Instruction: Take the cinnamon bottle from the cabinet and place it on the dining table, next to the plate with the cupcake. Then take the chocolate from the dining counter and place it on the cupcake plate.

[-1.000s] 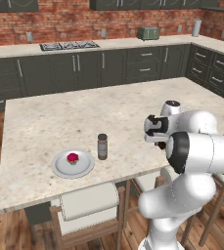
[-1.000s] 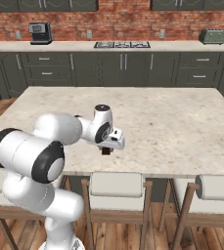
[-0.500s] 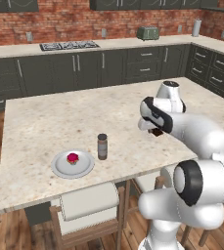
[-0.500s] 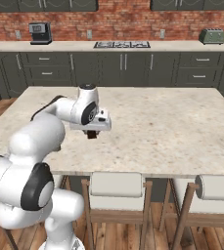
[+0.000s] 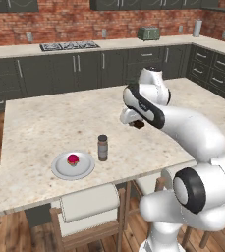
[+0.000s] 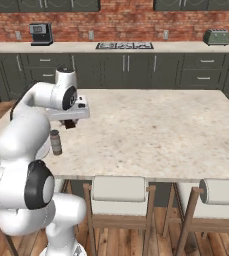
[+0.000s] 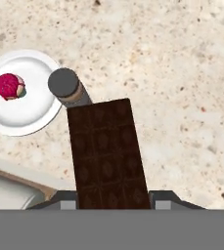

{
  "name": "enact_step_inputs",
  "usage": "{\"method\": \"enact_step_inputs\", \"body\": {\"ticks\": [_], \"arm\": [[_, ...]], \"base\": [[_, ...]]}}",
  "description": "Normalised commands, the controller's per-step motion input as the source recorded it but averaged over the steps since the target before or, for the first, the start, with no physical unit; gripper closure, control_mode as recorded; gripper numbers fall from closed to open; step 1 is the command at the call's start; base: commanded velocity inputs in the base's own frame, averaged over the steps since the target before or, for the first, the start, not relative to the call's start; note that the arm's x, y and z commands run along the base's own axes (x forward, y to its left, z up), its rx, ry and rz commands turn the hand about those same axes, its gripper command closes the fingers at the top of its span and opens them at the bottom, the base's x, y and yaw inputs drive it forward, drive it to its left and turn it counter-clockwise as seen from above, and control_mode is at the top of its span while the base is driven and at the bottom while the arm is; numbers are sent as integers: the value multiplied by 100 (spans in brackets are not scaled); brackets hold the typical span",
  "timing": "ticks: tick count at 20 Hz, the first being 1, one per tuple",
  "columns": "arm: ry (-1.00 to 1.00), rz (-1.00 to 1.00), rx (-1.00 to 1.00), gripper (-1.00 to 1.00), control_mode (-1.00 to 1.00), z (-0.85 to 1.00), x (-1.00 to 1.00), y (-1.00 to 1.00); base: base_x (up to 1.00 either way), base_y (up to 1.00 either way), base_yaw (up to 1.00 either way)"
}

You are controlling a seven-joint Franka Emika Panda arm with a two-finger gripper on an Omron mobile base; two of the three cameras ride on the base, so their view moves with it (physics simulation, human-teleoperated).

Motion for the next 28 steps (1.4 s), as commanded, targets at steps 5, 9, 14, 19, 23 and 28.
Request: {"method": "enact_step_inputs", "body": {"ticks": [5, 9, 14, 19, 23, 28], "arm": [[0, 30, 0, 100, -100, -6, 0, 100], [0, 22, -1, 100, -100, 8, -1, 100], [0, 35, -8, 100, -100, -31, 1, 100], [3, 32, -14, 100, -100, -71, 3, 88], [12, 11, -18, 100, -100, -88, 0, 56], [9, 2, -19, 100, -100, -79, 0, 25]], "base": [[0, 0, 0], [0, 0, 0], [0, 0, 0], [0, 0, 0], [0, 0, 0], [0, 0, 0]]}}
